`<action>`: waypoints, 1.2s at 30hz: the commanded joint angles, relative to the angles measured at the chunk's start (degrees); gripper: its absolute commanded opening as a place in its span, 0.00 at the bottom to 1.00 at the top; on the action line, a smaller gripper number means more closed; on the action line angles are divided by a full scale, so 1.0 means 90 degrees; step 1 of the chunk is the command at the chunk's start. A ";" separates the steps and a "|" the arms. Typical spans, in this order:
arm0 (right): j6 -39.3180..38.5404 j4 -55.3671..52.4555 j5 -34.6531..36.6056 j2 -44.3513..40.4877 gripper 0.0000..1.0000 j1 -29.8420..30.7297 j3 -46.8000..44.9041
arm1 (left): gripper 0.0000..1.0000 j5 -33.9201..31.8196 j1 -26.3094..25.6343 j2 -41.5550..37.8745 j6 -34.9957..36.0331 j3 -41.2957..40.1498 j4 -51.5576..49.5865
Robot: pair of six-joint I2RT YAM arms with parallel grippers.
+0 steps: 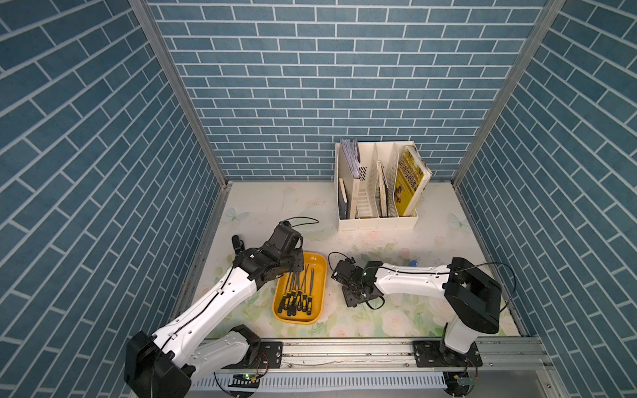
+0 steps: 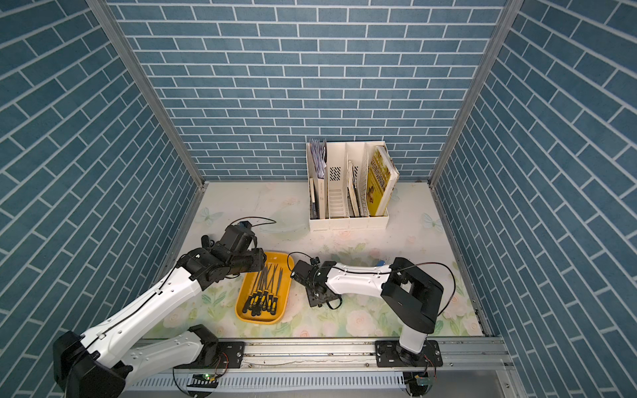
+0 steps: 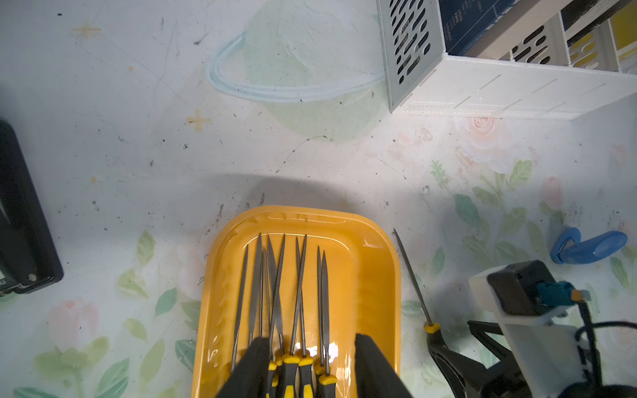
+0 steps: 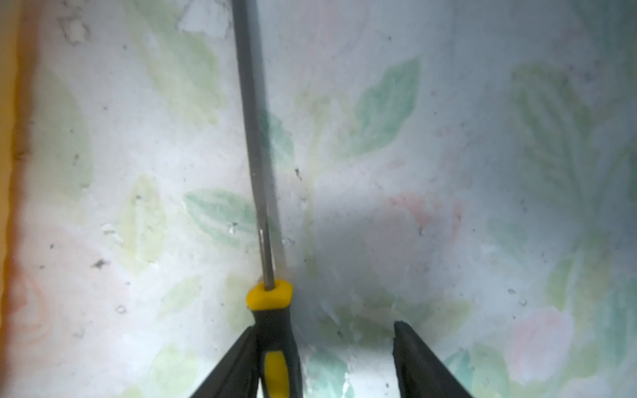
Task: Put the file tool into the storage box
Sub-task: Pick up the file tool from the center of the board.
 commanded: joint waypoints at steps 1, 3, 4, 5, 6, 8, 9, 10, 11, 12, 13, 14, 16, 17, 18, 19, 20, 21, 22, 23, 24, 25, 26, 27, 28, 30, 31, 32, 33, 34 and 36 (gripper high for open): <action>-0.0280 0.0085 -0.0180 -0.0308 0.64 -0.0011 -0.0170 | 0.45 0.0021 0.0042 -0.0140 0.0029 -0.0092 -0.0057; -0.0369 0.0139 -0.0221 -0.0347 0.63 -0.0011 -0.0242 | 0.45 0.0040 0.0042 -0.0153 0.0018 -0.0116 -0.0044; -0.0447 0.0203 -0.0303 -0.0357 0.63 -0.0016 -0.0285 | 0.45 0.0057 0.0037 -0.0158 0.0004 -0.0135 -0.0029; -0.0495 0.0265 -0.0357 -0.0345 0.62 -0.0007 -0.0315 | 0.45 0.0071 0.0047 -0.0161 -0.0016 -0.0162 -0.0002; -0.0530 0.0316 -0.0404 -0.0327 0.61 -0.0015 -0.0333 | 0.45 0.0081 0.0042 -0.0182 -0.0029 -0.0192 0.0018; -0.0619 0.0399 -0.0533 -0.0250 0.58 -0.0013 -0.0343 | 0.45 0.0106 0.0039 -0.0195 -0.0059 -0.0242 0.0064; -0.0638 0.0396 -0.0553 -0.0188 0.56 -0.0009 -0.0321 | 0.45 0.0119 0.0042 -0.0191 -0.0079 -0.0262 0.0079; -0.0659 0.0413 -0.0583 -0.0128 0.54 -0.0014 -0.0293 | 0.45 0.0131 0.0035 -0.0182 -0.0086 -0.0275 0.0098; -0.0678 0.0426 -0.0600 -0.0057 0.50 -0.0012 -0.0256 | 0.45 0.0129 0.0037 -0.0162 -0.0085 -0.0283 0.0116; -0.0703 0.0447 -0.0613 0.0007 0.47 -0.0010 -0.0237 | 0.45 0.0140 0.0042 -0.0146 -0.0093 -0.0283 0.0123; -0.0751 0.0468 -0.0649 0.0075 0.42 -0.0014 -0.0216 | 0.45 0.0159 0.0041 -0.0141 -0.0099 -0.0284 0.0146; -0.0784 0.0460 -0.0696 0.0154 0.37 -0.0009 -0.0205 | 0.45 0.0195 0.0042 -0.0122 -0.0118 -0.0283 0.0180; -0.0877 0.0523 -0.0771 0.0223 0.28 -0.0009 -0.0237 | 0.45 0.0282 0.0042 -0.0112 -0.0163 -0.0293 0.0263; -0.0927 0.0572 -0.0777 0.0214 0.22 -0.0016 -0.0292 | 0.45 0.0371 0.0042 -0.0102 -0.0201 -0.0302 0.0313; -0.0959 0.0567 -0.0752 0.0173 0.18 -0.0010 -0.0329 | 0.46 0.0433 0.0040 -0.0098 -0.0224 -0.0302 0.0362; -0.0995 0.0508 -0.0660 0.0110 0.13 -0.0013 -0.0369 | 0.45 0.0510 0.0037 -0.0104 -0.0268 -0.0302 0.0414; -0.1025 0.0457 -0.0563 -0.0013 0.11 -0.0007 -0.0402 | 0.46 0.0595 0.0037 -0.0102 -0.0317 -0.0302 0.0480; -0.1055 0.0419 -0.0512 -0.0142 0.09 -0.0015 -0.0444 | 0.46 0.0695 0.0042 -0.0119 -0.0376 -0.0312 0.0553; -0.1079 0.0360 -0.0464 -0.0340 0.07 -0.0013 -0.0490 | 0.46 0.0843 0.0042 -0.0148 -0.0454 -0.0330 0.0647; -0.1120 0.0285 -0.0376 -0.0545 0.07 -0.0009 -0.0499 | 0.46 0.1030 0.0025 -0.0185 -0.0557 -0.0370 0.0815; -0.1161 0.0248 -0.0335 -0.0732 0.06 -0.0010 -0.0515 | 0.47 0.1190 0.0006 -0.0233 -0.0666 -0.0432 0.0979; -0.1188 0.0210 -0.0315 -0.0970 0.04 -0.0009 -0.0526 | 0.48 0.1357 -0.0022 -0.0271 -0.0809 -0.0517 0.1165; -0.1199 0.0188 -0.0292 -0.1191 0.03 -0.0009 -0.0541 | 0.49 0.1476 -0.0076 -0.0306 -0.0970 -0.0576 0.1313; -0.1204 0.0178 -0.0287 -0.1378 0.03 -0.0010 -0.0558 | 0.50 0.1518 -0.0147 -0.0331 -0.1128 -0.0627 0.1439; -0.1198 0.0176 -0.0308 -0.1566 0.03 -0.0009 -0.0555 | 0.51 0.1527 -0.0241 -0.0377 -0.1344 -0.0692 0.1628; -0.1153 0.0220 -0.0406 -0.1891 0.01 0.0001 -0.0532 | 0.52 0.1502 -0.0447 -0.0471 -0.1796 -0.0829 0.1993; -0.1107 0.0283 -0.0452 -0.2040 0.01 0.0010 -0.0536 | 0.53 0.1436 -0.0574 -0.0512 -0.2052 -0.0913 0.2171; -0.1058 0.0369 -0.0523 -0.2163 0.01 0.0020 -0.0544 | 0.53 0.1349 -0.0683 -0.0567 -0.2286 -0.0976 0.2357; -0.1040 0.0444 -0.0589 -0.2234 0.01 0.0048 -0.0534 | 0.53 0.1272 -0.0779 -0.0617 -0.2512 -0.1039 0.2526; -0.1017 0.0529 -0.0644 -0.2298 0.01 0.0074 -0.0522 | 0.55 0.1159 -0.0892 -0.0657 -0.2759 -0.1130 0.2726; -0.0965 0.0617 -0.0717 -0.2307 0.01 0.0103 -0.0492 | 0.55 0.1035 -0.1025 -0.0685 -0.3068 -0.1238 0.2996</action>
